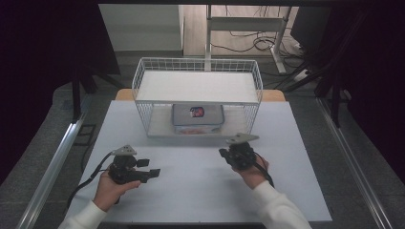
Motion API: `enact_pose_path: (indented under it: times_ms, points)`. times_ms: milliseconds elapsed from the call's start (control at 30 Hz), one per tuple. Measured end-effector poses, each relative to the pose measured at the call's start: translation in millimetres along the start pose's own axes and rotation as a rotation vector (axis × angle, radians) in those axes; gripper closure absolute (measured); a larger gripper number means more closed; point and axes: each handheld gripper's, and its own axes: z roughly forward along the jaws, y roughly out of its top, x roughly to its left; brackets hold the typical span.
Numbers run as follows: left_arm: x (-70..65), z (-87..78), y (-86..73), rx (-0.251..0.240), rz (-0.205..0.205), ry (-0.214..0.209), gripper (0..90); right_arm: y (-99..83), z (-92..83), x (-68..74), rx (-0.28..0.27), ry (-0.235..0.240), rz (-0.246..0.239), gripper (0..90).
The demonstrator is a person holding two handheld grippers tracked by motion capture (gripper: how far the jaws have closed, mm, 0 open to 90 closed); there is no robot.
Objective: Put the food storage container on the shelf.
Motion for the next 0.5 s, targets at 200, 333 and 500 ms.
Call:
enact_pose_path:
  times_ms: [200,333,500]
  points:
    - [0.3,0.9,0.8,-0.008,-0.008,0.009,30.8,-34.5,-33.6,-13.8,-0.012,0.012,0.044,88.6]
    - [0.5,1.4,0.7,-0.002,-0.001,0.017,30.7,-42.8,-45.4,-21.9,-0.038,0.024,0.089,86.4]
    - [0.7,0.4,0.6,-0.007,0.006,0.02,30.5,-40.7,-49.3,-23.1,-0.089,-0.006,0.112,36.8]
